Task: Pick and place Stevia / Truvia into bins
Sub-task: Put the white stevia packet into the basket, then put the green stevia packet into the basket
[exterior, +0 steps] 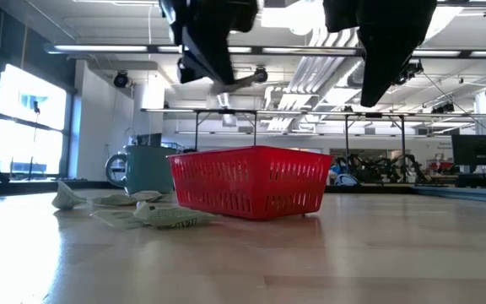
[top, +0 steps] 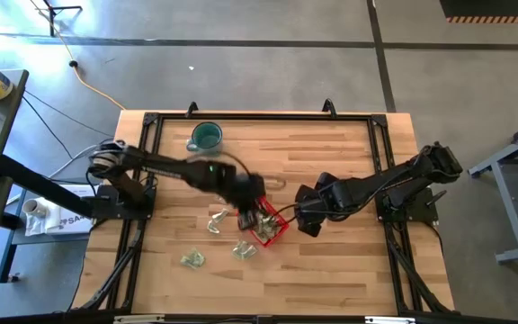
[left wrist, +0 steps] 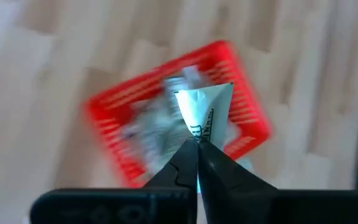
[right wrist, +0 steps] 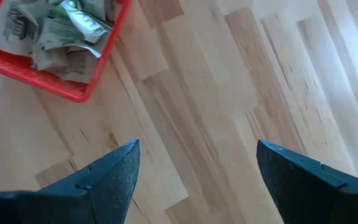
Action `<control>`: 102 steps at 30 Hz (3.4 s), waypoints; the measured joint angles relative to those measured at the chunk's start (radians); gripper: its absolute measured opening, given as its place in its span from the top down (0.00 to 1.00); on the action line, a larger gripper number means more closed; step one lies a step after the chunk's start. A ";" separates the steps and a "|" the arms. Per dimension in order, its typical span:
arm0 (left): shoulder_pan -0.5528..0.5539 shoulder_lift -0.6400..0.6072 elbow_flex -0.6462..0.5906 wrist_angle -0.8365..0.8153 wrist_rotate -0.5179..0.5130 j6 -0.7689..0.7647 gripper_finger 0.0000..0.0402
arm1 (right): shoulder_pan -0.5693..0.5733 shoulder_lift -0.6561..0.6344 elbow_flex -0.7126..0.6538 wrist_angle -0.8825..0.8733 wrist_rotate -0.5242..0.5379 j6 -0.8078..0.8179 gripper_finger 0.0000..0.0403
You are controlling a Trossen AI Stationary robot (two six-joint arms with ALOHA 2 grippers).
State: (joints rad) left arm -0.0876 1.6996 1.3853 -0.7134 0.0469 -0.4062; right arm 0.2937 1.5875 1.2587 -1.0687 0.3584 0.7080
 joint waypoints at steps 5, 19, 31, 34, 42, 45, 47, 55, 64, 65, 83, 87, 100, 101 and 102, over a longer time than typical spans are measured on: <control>-0.089 0.101 -0.002 0.091 -0.091 -0.053 0.85 | 0.016 0.000 0.001 0.063 -0.032 -0.049 0.23; -0.106 0.083 0.015 -0.008 -0.175 -0.226 0.49 | 0.078 0.002 0.001 0.076 -0.026 -0.083 0.23; -0.129 0.030 -0.130 -0.307 -0.268 -0.343 0.46 | 0.142 0.003 0.001 0.078 0.004 -0.104 0.23; -0.061 -0.022 -0.218 -0.205 -0.193 -0.311 0.48 | 0.143 0.003 0.001 0.076 0.003 -0.099 0.23; 0.109 -0.046 -0.365 -0.045 -0.077 -0.229 0.48 | 0.175 0.003 0.001 0.049 -0.001 -0.057 0.23; 0.145 -0.048 -0.367 -0.036 -0.106 -0.196 0.48 | 0.203 0.003 0.001 0.035 0.027 -0.038 0.23; 0.163 -0.048 -0.369 -0.052 -0.111 -0.168 0.48 | 0.214 0.003 0.001 0.012 0.041 -0.009 0.23; 0.225 -0.011 -0.367 -0.008 -0.097 -0.085 0.49 | 0.210 0.002 0.001 -0.054 -0.178 0.175 0.23; 0.259 0.059 -0.366 -0.027 -0.031 -0.012 0.49 | 0.237 -0.050 0.002 0.266 -0.112 0.304 0.23; 0.259 0.060 -0.366 -0.027 -0.032 -0.005 0.49 | 0.242 -0.075 0.002 0.358 -0.097 0.220 0.23; 0.259 0.062 -0.367 -0.018 0.006 -0.022 0.49 | -0.076 -0.344 -0.695 1.863 -0.640 -0.002 0.23; 0.263 0.062 -0.368 -0.018 0.003 -0.020 0.52 | -0.126 -0.484 -0.786 1.861 -0.630 -0.104 0.23; 0.271 0.063 -0.368 -0.004 0.026 -0.021 0.89 | -0.246 -0.915 -1.064 1.711 -0.451 -0.221 0.23; 0.271 0.063 -0.368 -0.004 0.025 -0.021 0.89 | -0.253 -0.942 -1.091 1.712 -0.443 -0.209 0.23; 0.271 0.063 -0.368 -0.004 0.025 -0.021 0.89 | -0.257 -0.970 -1.114 1.716 -0.438 -0.195 0.23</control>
State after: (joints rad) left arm 0.1833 1.7626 1.0172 -0.7170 0.0715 -0.4271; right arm 0.0365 0.6174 0.1447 0.6475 -0.0796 0.5131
